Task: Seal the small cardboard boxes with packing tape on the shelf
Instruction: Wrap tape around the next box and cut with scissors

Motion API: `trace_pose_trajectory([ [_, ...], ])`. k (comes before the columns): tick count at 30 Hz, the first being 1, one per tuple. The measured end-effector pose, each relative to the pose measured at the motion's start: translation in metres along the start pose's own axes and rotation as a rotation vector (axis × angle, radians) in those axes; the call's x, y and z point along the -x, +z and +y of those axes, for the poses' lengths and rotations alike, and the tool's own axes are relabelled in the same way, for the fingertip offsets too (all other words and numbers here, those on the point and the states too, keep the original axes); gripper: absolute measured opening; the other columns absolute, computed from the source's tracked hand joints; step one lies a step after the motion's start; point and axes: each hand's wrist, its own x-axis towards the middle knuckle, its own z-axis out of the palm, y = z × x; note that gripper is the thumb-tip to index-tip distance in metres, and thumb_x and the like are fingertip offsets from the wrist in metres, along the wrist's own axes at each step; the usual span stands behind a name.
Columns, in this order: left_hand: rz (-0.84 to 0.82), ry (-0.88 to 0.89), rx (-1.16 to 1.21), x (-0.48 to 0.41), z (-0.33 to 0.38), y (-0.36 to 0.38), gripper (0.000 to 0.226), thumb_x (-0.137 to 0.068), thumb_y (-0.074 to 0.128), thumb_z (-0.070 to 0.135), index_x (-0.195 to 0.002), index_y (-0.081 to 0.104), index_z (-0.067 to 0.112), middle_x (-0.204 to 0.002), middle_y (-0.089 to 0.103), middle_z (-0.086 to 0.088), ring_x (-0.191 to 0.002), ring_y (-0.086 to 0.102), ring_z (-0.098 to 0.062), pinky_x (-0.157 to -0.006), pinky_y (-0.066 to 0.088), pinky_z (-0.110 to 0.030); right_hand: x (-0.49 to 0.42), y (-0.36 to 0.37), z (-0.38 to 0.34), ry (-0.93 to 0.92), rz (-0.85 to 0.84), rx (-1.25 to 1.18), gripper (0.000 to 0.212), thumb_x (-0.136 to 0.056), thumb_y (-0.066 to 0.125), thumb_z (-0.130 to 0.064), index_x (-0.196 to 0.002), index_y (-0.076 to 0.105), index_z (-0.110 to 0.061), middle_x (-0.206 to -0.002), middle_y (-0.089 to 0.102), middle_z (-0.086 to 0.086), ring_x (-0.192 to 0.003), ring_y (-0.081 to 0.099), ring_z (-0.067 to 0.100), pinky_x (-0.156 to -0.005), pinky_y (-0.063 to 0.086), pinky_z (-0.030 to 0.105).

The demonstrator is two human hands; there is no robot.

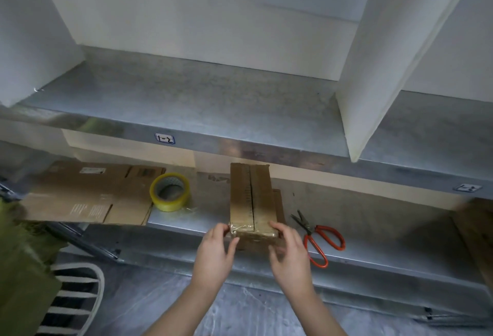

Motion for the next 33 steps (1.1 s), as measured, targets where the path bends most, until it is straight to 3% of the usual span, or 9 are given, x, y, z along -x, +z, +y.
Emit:
trace_pose_trajectory([
  [4, -0.285, 0.052, -0.011, -0.016, -0.018, -0.027, 0.043, -0.087, 0.060, 0.018, -0.127, 0.046, 0.025, -0.118, 0.049, 0.011, -0.115, 0.050, -0.007, -0.091, 0.036, -0.016, -0.013, -0.022, 0.006, 0.035, -0.180, 0.008, 0.078, -0.076, 0.049, 0.020, -0.117, 0.055, -0.046, -0.123, 0.054, -0.022, -0.108, 0.052, -0.016, -0.091, 0.043, 0.006],
  [8, -0.502, 0.167, 0.029, -0.044, -0.021, -0.057, 0.069, -0.088, 0.066, 0.012, -0.135, 0.034, 0.052, -0.122, 0.051, 0.019, -0.101, 0.058, 0.006, -0.090, 0.049, -0.018, -0.037, -0.039, 0.003, 0.024, -0.287, 0.011, 0.063, -0.081, 0.060, 0.015, -0.102, 0.061, -0.044, -0.117, 0.062, -0.016, -0.093, 0.065, -0.003, -0.081, 0.051, 0.012],
  [12, -0.453, 0.364, -0.096, -0.057, -0.017, -0.048, 0.069, -0.082, 0.075, 0.016, -0.136, 0.044, 0.047, -0.114, 0.049, 0.016, -0.091, 0.052, 0.008, -0.085, 0.042, -0.006, -0.044, -0.042, 0.008, 0.040, -0.345, -0.008, 0.055, -0.079, 0.074, 0.001, -0.098, 0.062, -0.049, -0.116, 0.063, -0.020, -0.090, 0.065, -0.004, -0.079, 0.053, 0.014],
  [14, -0.380, 0.387, -0.092, -0.055, -0.017, -0.037, 0.062, -0.081, 0.076, 0.020, -0.135, 0.050, 0.038, -0.113, 0.049, 0.011, -0.095, 0.050, 0.003, -0.090, 0.045, -0.015, -0.042, -0.042, 0.012, 0.075, -0.363, -0.030, 0.055, -0.074, 0.083, -0.011, -0.099, 0.060, -0.054, -0.116, 0.061, -0.028, -0.093, 0.064, -0.004, -0.079, 0.052, 0.014],
  [21, -0.294, 0.220, 0.156, -0.038, -0.013, -0.014, 0.055, -0.086, 0.070, 0.016, -0.132, 0.053, 0.041, -0.153, 0.028, 0.000, -0.142, 0.026, -0.012, -0.116, 0.027, -0.027, -0.012, -0.008, 0.009, 0.124, -0.027, -0.054, 0.051, -0.084, 0.074, -0.008, -0.112, 0.057, -0.048, -0.115, 0.066, -0.015, -0.096, 0.064, -0.003, -0.085, 0.053, 0.016],
  [24, -0.293, 0.160, 0.276, -0.020, -0.004, -0.005, 0.067, -0.093, 0.062, 0.012, -0.139, 0.037, 0.052, -0.158, 0.025, 0.004, -0.142, 0.016, 0.005, -0.114, 0.021, -0.016, 0.003, 0.006, 0.002, 0.139, 0.065, 0.037, 0.051, -0.086, 0.072, -0.028, -0.132, 0.052, -0.039, -0.113, 0.066, -0.011, -0.090, 0.064, 0.002, -0.080, 0.053, 0.023],
  [27, -0.280, 0.136, 0.333, -0.001, -0.004, 0.007, 0.076, -0.093, 0.062, 0.013, -0.138, 0.027, 0.063, -0.155, 0.018, 0.019, -0.131, 0.010, 0.026, -0.105, 0.016, -0.001, 0.007, 0.014, -0.003, 0.138, 0.089, 0.006, 0.067, -0.083, 0.070, -0.047, -0.141, 0.044, -0.026, -0.133, 0.054, -0.009, -0.117, 0.054, 0.009, -0.097, 0.045, 0.026],
  [31, -0.362, 0.097, 0.415, -0.024, -0.006, -0.014, 0.071, -0.079, 0.078, 0.022, -0.127, 0.042, 0.059, -0.137, 0.033, 0.019, -0.134, 0.037, -0.006, -0.104, 0.044, -0.024, 0.001, 0.025, -0.013, 0.146, 0.065, -0.019, 0.093, -0.071, 0.062, -0.071, -0.145, 0.032, -0.023, -0.146, 0.032, 0.000, -0.134, 0.033, 0.015, -0.111, 0.032, 0.033],
  [33, -0.433, 0.146, 0.203, -0.054, -0.006, -0.031, 0.078, -0.070, 0.085, 0.033, -0.130, 0.040, 0.054, -0.139, 0.031, 0.008, -0.137, 0.032, -0.016, -0.110, 0.039, -0.035, -0.004, 0.033, -0.018, 0.171, 0.068, 0.006, 0.094, -0.071, 0.067, -0.068, -0.145, 0.031, -0.024, -0.148, 0.023, 0.003, -0.138, 0.028, 0.021, -0.113, 0.031, 0.040],
])
